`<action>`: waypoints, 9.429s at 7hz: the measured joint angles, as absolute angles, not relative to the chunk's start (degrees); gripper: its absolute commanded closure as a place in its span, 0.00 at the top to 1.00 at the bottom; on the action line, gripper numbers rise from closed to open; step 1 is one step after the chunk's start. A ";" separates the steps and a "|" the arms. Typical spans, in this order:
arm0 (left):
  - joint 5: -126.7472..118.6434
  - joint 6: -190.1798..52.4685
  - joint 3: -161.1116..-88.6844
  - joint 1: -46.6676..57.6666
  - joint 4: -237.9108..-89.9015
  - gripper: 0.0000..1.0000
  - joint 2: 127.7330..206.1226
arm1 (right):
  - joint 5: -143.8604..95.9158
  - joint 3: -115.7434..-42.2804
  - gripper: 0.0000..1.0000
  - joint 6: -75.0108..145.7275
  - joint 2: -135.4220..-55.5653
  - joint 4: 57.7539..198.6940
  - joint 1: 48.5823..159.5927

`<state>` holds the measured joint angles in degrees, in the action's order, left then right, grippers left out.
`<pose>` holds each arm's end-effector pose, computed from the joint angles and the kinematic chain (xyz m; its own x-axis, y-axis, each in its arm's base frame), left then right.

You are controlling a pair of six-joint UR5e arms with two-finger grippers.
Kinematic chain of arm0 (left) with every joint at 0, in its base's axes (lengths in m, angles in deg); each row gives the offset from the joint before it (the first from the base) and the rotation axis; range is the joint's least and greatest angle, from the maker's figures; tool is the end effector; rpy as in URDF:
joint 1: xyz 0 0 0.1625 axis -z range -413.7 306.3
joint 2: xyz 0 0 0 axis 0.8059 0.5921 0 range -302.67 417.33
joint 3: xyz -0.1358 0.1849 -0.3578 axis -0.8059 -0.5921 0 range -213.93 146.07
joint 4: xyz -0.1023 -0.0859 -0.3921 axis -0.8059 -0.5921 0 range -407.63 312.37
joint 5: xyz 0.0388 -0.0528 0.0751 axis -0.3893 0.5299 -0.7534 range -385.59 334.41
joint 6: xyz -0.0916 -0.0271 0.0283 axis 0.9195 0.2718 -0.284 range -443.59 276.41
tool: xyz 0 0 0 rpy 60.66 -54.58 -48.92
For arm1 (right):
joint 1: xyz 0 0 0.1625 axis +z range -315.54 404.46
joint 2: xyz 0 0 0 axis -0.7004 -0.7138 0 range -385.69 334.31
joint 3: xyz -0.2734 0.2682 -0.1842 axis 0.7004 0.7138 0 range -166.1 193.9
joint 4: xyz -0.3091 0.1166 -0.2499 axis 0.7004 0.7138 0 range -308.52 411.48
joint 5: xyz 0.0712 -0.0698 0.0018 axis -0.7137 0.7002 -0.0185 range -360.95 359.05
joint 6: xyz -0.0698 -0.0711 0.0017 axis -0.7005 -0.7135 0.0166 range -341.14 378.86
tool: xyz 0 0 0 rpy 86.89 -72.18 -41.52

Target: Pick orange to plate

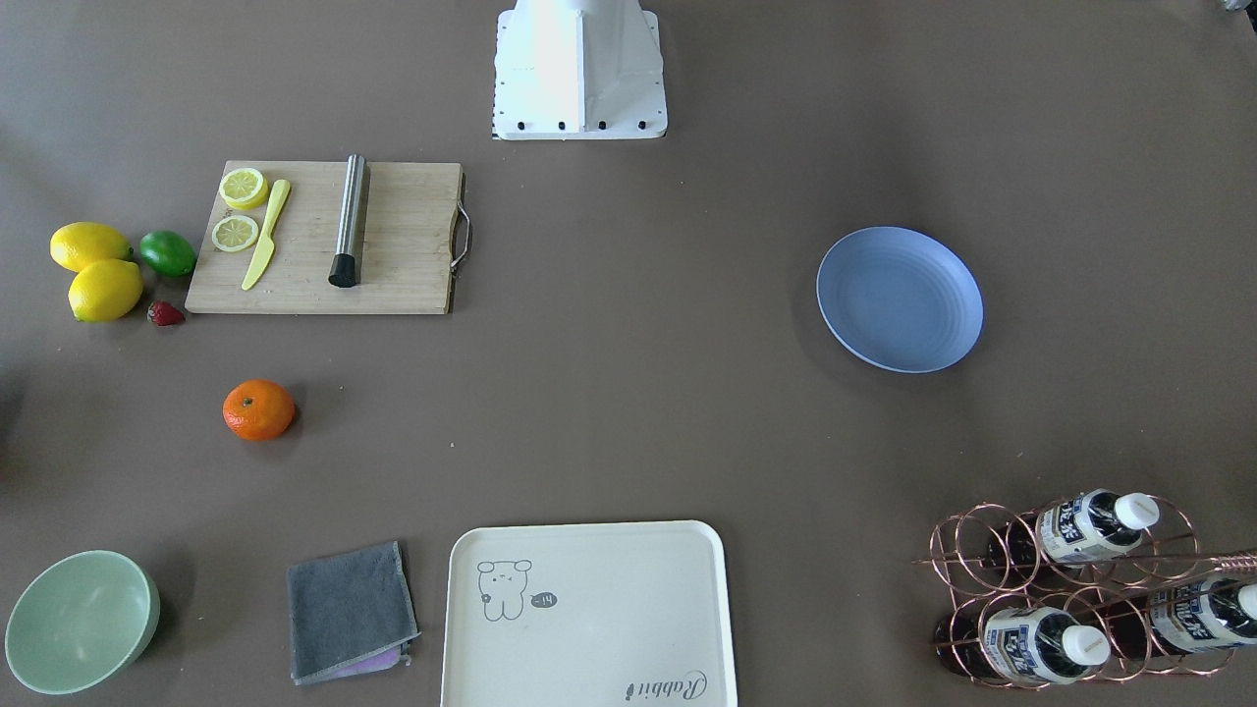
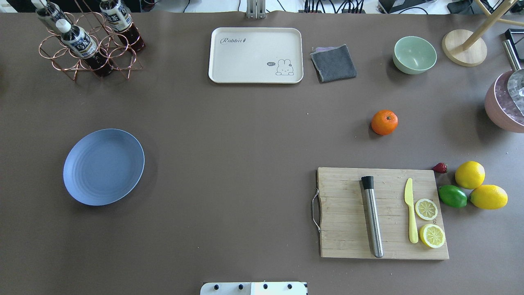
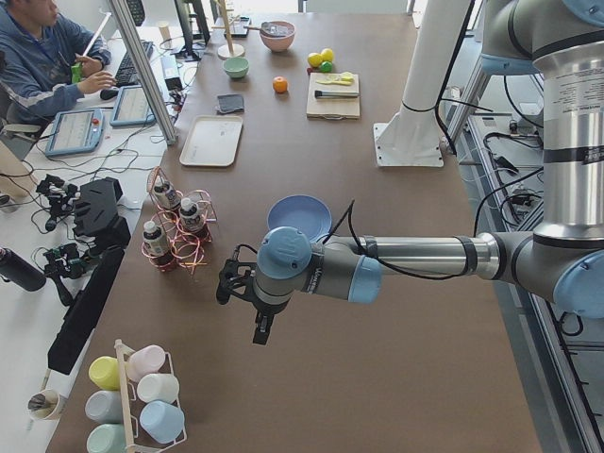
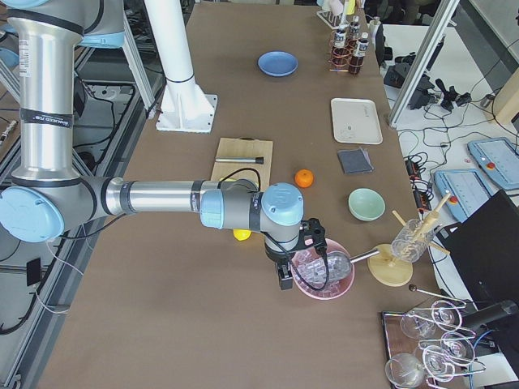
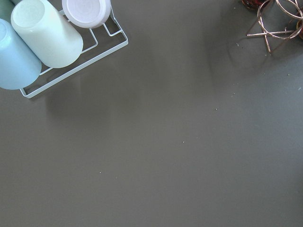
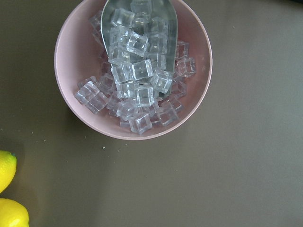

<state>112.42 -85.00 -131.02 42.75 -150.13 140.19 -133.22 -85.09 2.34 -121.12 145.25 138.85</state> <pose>-0.1095 -0.4416 0.6282 0.6853 0.1080 -0.7202 0.0928 0.9679 0.2335 0.1006 -0.4442 0.6355 0.7289 -0.2267 0.6460 0.1364 0.9728 0.1874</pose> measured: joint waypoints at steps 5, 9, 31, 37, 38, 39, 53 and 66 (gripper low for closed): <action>112.35 -84.82 -130.17 42.76 -156.58 1.00 140.98 | -133.59 -85.07 1.00 2.38 -121.34 145.22 138.85; 116.37 -80.30 -126.98 41.40 -171.55 0.99 142.65 | -136.97 -85.79 1.00 5.04 -120.47 142.95 138.77; 102.83 -37.69 -119.12 -3.12 -203.11 0.00 144.86 | -131.56 -85.42 1.00 44.17 -120.60 116.78 121.45; 101.47 -23.42 -124.16 -2.19 -184.11 0.00 162.51 | -131.56 -85.60 1.00 44.17 -121.04 116.71 121.45; 99.11 -23.00 -125.00 -4.84 -177.13 0.00 167.53 | -131.56 -85.67 1.00 44.19 -121.09 116.73 121.45; 95.99 -22.08 -125.12 -8.47 -171.13 0.00 172.41 | -131.55 -85.73 1.00 44.23 -121.12 116.73 121.45; 111.38 -63.67 -132.33 17.22 -162.99 0.99 153.39 | -118.41 -78.70 1.00 71.24 -98.76 117.70 98.73; 111.26 -90.00 -125.94 33.75 -142.90 0.99 145.12 | -114.69 -73.88 0.00 72.85 -96.62 117.60 91.82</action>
